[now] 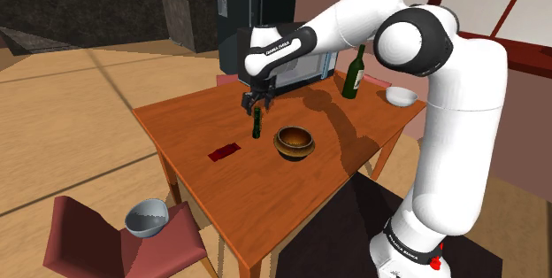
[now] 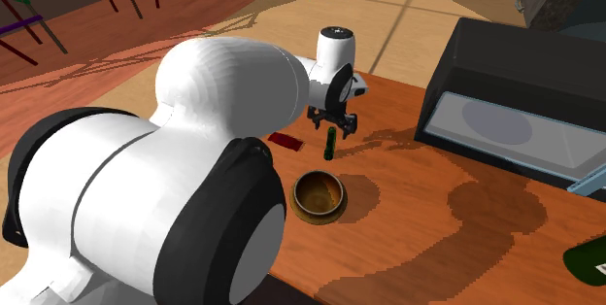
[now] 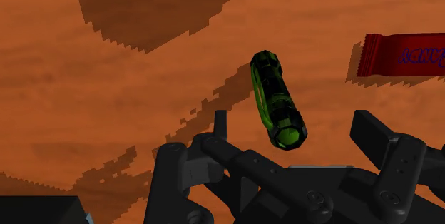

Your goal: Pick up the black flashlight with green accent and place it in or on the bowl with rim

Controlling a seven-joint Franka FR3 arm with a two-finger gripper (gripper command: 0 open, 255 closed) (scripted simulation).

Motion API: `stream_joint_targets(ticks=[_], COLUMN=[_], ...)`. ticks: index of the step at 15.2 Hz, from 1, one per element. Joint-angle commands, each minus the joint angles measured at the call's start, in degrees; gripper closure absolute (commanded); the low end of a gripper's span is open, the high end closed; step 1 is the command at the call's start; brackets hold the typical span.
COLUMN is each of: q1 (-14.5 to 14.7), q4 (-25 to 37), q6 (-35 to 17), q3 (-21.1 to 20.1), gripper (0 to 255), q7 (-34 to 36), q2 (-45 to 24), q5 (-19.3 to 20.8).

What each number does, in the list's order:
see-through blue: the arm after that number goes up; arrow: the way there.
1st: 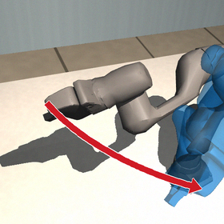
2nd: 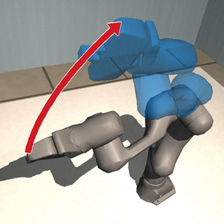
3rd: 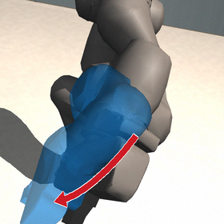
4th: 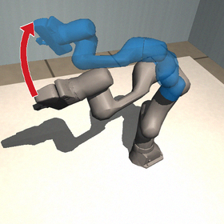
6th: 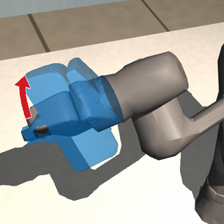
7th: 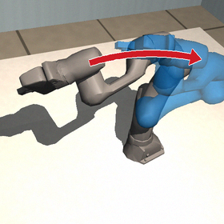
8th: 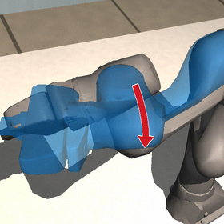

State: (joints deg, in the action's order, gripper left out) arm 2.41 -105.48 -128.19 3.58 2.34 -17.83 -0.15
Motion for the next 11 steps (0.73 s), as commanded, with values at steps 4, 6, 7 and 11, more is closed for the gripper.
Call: stream_joint_targets(ticks=[4, 6, 7, 11], q1=[-0.15, -0.15, -0.15, -0.15], q4=[-0.28, -0.28, -0.28, -0.27], q6=[-1.63, -1.63, -1.63, -1.62], q3=[0.01, 0.01, 0.01, 0.01], gripper=[0, 0, 0, 255], q7=[-0.20, -0.20, -0.20, -0.20], q2=[-1.32, -1.32, -1.32, -1.32], q5=[-0.11, -0.11, -0.11, -0.11])
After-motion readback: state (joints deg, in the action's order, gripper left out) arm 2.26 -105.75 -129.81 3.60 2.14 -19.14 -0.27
